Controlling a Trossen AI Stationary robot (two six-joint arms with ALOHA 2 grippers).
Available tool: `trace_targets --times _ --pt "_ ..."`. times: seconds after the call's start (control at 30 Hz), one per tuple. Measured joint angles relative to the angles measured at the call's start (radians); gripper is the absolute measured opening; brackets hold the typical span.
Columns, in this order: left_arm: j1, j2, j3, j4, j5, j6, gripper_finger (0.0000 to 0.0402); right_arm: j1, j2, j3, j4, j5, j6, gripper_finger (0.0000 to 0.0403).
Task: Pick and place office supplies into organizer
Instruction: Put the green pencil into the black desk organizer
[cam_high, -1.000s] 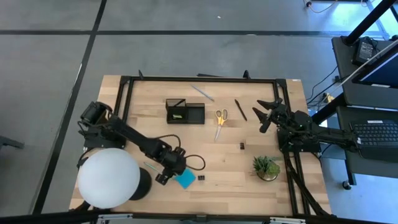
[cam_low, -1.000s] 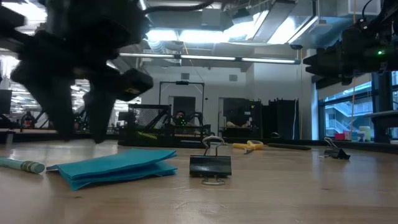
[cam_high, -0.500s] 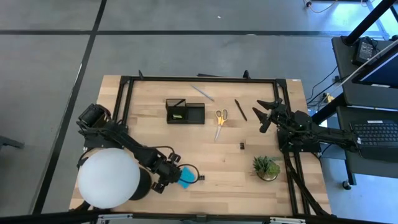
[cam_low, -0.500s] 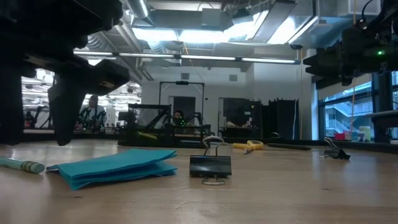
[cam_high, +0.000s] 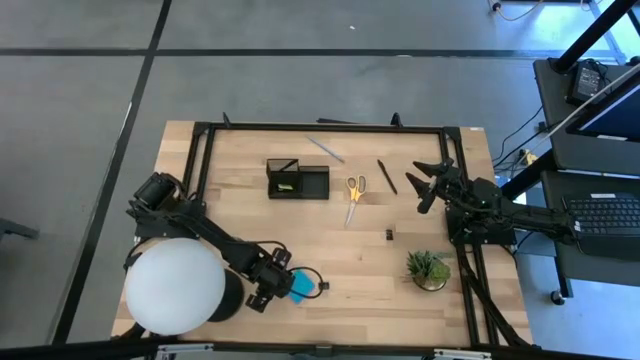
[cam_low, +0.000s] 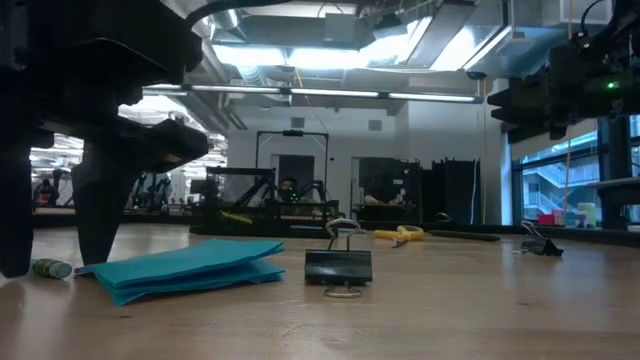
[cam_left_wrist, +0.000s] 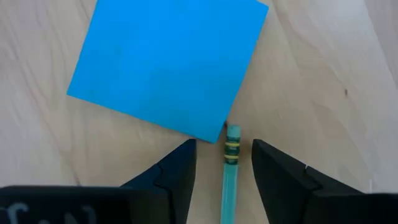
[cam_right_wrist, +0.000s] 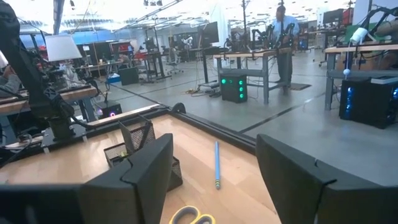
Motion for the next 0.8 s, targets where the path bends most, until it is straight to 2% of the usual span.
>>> trace_targets --times 0.23,0.57,0.8 --pt "-0.002 0.002 0.002 -0.031 -0.039 0.001 0.0142 0.000 0.000 0.000 0.000 0.000 0.002 0.0233" --pt "0.004 0.026 0.003 -0.050 -0.065 0.040 0.0088 0.000 0.000 0.000 0.000 0.000 0.000 0.0233" --pt "0.048 0.027 0.002 -0.056 -0.072 0.110 0.0050 0.000 0.000 0.000 0.000 0.000 0.000 0.0233"
